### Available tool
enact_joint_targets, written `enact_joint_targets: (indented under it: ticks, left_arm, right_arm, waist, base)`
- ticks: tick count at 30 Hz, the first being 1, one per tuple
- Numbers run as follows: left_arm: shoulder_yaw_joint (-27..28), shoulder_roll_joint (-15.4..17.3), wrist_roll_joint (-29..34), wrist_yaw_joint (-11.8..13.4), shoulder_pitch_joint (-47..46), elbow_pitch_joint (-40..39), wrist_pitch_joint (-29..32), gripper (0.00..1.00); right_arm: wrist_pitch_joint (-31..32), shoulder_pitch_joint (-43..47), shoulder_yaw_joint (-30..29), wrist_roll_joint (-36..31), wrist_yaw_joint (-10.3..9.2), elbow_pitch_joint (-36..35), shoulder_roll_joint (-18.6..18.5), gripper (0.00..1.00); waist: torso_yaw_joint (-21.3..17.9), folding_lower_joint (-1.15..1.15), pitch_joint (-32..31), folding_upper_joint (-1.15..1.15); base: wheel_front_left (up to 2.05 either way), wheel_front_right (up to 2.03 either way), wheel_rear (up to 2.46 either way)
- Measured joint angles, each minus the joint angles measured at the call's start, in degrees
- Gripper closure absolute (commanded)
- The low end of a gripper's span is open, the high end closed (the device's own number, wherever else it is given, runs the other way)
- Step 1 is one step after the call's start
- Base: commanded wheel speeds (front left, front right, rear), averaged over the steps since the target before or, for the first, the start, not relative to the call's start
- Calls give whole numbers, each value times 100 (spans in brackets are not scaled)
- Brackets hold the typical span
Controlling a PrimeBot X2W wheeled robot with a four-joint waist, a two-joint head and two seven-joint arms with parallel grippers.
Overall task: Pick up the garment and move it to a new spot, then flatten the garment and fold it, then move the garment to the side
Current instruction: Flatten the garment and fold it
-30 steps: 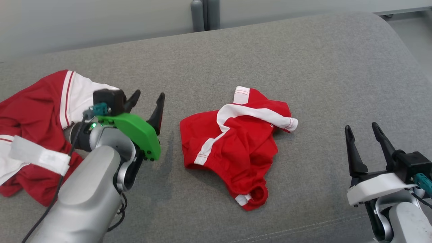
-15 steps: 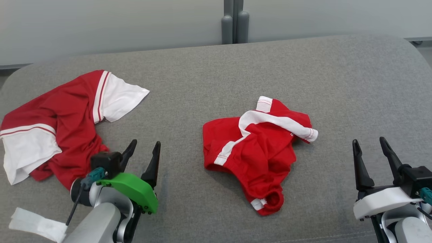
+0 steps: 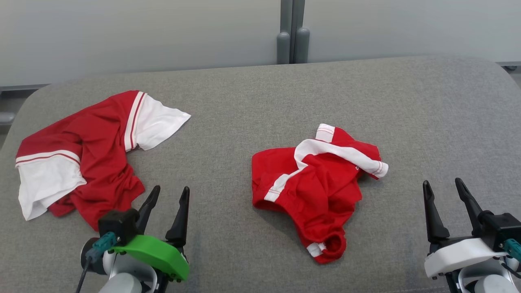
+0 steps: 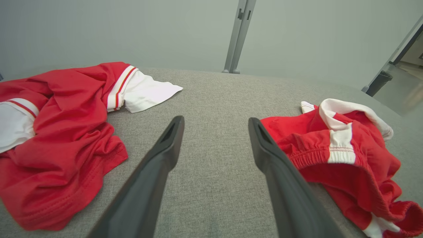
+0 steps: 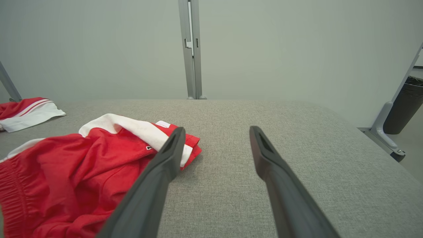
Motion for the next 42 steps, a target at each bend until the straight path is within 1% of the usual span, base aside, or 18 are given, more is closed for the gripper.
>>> enact_joint_targets:
  ticks: [6, 12, 18, 23, 27, 33, 37, 42]
  left_arm:
    - [130, -10, 156, 1, 380, -275, 0, 0]
    - [250, -25, 372, 2, 489, -576, 0, 0]
    - [283, -55, 469, 10, 639, -827, 0, 0]
    - [249, -85, 565, 24, 660, -1015, 0, 0]
    - [120, -146, 702, 24, 659, -1071, 0, 0]
    - [-1, -180, 747, 24, 654, -1167, 0, 0]
    - [-9, -183, 797, 24, 650, -1227, 0, 0]
    - [-2, -186, 847, 24, 644, -1250, 0, 0]
  right_arm:
    - [0, 66, -29, 1, -1, -18, 32, 0]
    - [0, 68, -21, -9, 4, -24, 26, 0]
    - [0, 23, 23, -58, 18, 98, -54, 0]
    - [15, -276, 168, -56, 119, 595, -36, 0]
    - [160, -677, 191, -53, 126, 989, -36, 0]
    - [323, -1154, 193, -54, 181, 1460, -124, 0]
    - [361, -1342, 268, -15, 264, 1748, -109, 0]
    - [377, -1631, 327, 27, 296, 2035, -101, 0]
  waist:
    - [-14, 0, 17, 0]
    - [-13, 0, 42, 0]
    - [17, 0, 110, 0]
    - [69, 0, 249, 0]
    - [138, 0, 381, 0]
    - [327, 0, 531, 0]
    - [451, 0, 642, 0]
    - [581, 0, 774, 0]
  base:
    - [0, 0, 0]
    - [0, 0, 0]
    - [0, 0, 0]
    - [0, 0, 0]
    - [0, 0, 0]
    - [0, 0, 0]
    - [0, 0, 0]
    - [0, 0, 0]
